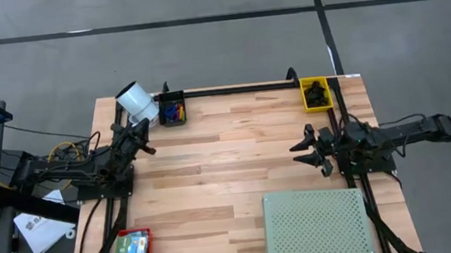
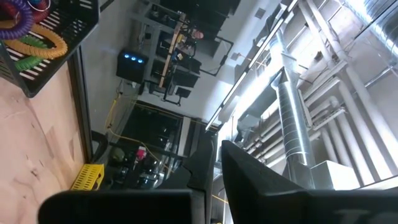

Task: Pick & Place Office Desk Supplies
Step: Return to Home Position

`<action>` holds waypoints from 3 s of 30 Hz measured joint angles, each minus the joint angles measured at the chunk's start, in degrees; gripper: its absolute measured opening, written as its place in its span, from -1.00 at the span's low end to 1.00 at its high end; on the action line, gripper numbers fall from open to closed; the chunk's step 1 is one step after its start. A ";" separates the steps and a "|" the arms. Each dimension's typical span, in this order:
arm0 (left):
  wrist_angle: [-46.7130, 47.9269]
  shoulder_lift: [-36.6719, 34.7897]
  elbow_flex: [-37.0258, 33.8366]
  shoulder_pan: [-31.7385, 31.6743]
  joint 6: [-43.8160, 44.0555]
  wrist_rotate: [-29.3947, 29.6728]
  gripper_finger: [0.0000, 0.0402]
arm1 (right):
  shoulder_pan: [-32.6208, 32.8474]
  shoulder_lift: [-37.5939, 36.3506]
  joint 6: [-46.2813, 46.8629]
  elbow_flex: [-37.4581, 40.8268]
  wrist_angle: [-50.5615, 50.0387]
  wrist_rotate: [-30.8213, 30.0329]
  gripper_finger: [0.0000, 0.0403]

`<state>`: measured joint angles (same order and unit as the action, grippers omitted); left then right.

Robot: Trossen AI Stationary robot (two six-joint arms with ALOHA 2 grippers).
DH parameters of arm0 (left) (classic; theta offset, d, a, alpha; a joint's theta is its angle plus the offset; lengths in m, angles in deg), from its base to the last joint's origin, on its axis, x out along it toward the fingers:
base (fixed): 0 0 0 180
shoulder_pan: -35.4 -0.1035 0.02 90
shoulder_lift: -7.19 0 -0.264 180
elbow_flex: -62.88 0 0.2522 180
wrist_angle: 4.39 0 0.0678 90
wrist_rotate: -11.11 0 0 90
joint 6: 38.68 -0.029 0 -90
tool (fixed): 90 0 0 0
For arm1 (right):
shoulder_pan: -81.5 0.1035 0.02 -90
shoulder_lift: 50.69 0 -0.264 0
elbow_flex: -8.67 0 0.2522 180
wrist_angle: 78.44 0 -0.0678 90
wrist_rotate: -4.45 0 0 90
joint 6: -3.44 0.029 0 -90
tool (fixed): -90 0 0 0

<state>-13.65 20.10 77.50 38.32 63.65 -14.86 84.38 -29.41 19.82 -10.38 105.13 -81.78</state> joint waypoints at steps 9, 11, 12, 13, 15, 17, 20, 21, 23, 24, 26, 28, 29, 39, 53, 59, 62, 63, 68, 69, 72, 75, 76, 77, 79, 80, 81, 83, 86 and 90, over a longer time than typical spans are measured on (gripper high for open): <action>0.00 0.00 0.00 0.00 0.00 0.00 -0.87 | -0.38 -14.39 -6.27 4.82 -7.67 1.11 -0.19; 0.02 0.00 0.00 0.00 0.00 0.00 -0.87 | -0.82 -18.40 -6.29 4.82 -12.77 1.11 -0.19; 0.00 0.00 0.00 0.00 0.00 0.00 -0.87 | -1.08 -20.64 -6.31 4.82 -15.54 1.06 -0.19; 0.02 0.01 0.00 0.00 0.00 0.00 -0.87 | -1.30 -21.12 -6.44 4.82 -15.19 0.68 -0.19; -0.02 0.05 0.00 0.01 0.00 0.00 -0.87 | -1.84 -21.10 -6.48 4.84 -15.64 0.44 -0.19; -0.07 0.24 0.00 0.07 0.00 0.00 -0.87 | -2.28 -21.12 -6.46 4.84 -15.71 0.46 -0.19; -0.13 0.51 0.00 0.07 0.00 0.02 -0.87 | -2.77 -21.12 -6.34 4.84 -15.90 0.44 -0.19; -0.13 0.61 0.00 0.07 0.00 0.00 -0.87 | -2.99 -21.12 -6.33 4.85 -15.87 0.44 -0.19; -0.09 0.68 0.00 0.07 0.00 0.00 -0.87 | -3.52 -21.12 -6.29 4.86 -15.82 0.45 -0.19; -0.09 0.66 0.00 0.07 0.00 0.00 -0.87 | -3.74 -21.12 -5.61 4.86 -15.88 0.44 -0.19; -0.07 0.66 0.00 0.07 0.00 0.00 -0.87 | -3.98 -20.90 -1.54 4.86 -15.88 0.44 -0.19; -0.13 0.66 0.00 0.07 0.00 0.00 -0.87 | -4.13 -20.12 2.40 4.86 -15.93 0.42 -0.19; -0.11 0.66 0.00 0.07 0.00 0.00 -0.87 | -4.11 -20.11 4.08 4.86 -15.93 0.44 -0.19; -0.12 0.66 0.00 0.07 0.00 0.00 -0.87 | -4.11 -20.20 7.66 4.90 -15.93 0.44 -0.19; 7.17 -5.64 -0.31 2.27 -8.84 -17.43 -0.87 | -4.09 -20.18 7.66 4.93 -15.93 0.44 -0.19; 18.51 -12.16 -0.35 2.27 -9.59 -34.55 -0.87 | -4.09 -20.18 7.66 4.93 -15.86 0.49 -0.19; 18.63 -12.90 -0.38 2.27 -14.34 -40.90 -0.87 | -4.09 -20.18 7.66 4.93 -15.86 0.59 -0.19; 18.93 -12.90 -0.39 2.27 -14.93 -43.37 -0.87 | -4.09 -20.18 7.66 4.93 -15.86 0.66 -0.19; 20.19 -12.90 -0.39 2.27 -15.38 -52.19 -0.87 | -4.09 -20.18 7.66 4.95 -15.84 0.68 -0.19; 20.24 -12.90 -0.39 2.27 -15.39 -52.49 -0.87 | -4.09 -20.18 7.66 4.95 -15.84 0.68 -0.19; 20.31 -12.90 -0.39 2.27 -15.43 -52.35 -0.87 | -4.09 -20.18 7.66 4.95 -15.82 0.68 -0.19; 20.27 -12.90 -0.39 2.27 -15.49 -52.71 -0.87 | -4.09 -20.18 7.66 4.97 -15.80 0.68 -0.19; 20.21 -12.92 -0.39 2.27 -15.50 -52.92 -0.87 | -4.09 -20.18 7.66 4.97 -15.79 0.68 -0.19; 20.20 -12.90 -0.39 2.27 -15.50 -53.08 -0.87 | -4.09 -20.18 7.66 4.97 -15.73 0.68 -0.19; 20.19 -12.89 -0.42 2.27 -15.50 -53.12 -0.87 | -4.09 -20.18 7.66 4.97 -15.69 0.68 -0.19; 20.17 -12.77 -0.42 2.27 -15.50 -53.13 -0.87 | -4.09 -20.18 7.66 4.97 -15.64 0.68 -0.19; 20.13 -12.57 -0.42 2.27 -15.50 -53.11 -0.87 | -4.09 -20.18 7.65 4.97 -15.64 0.68 -0.19; 20.14 -12.42 -0.44 2.27 -15.50 -53.16 -0.87 | -4.09 -20.18 7.64 4.97 -15.62 0.68 -0.19; 20.11 -12.22 -0.44 2.27 -15.50 -53.20 -0.87 | -4.09 -20.18 7.64 4.97 -15.62 0.68 -0.19; 20.13 -12.00 -0.46 2.27 -15.50 -53.33 -0.87 | -4.09 -20.18 7.66 4.97 -15.62 0.68 -0.19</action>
<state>6.48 8.10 77.04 40.60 48.15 -68.19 80.29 -49.59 27.47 -5.41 89.51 -81.10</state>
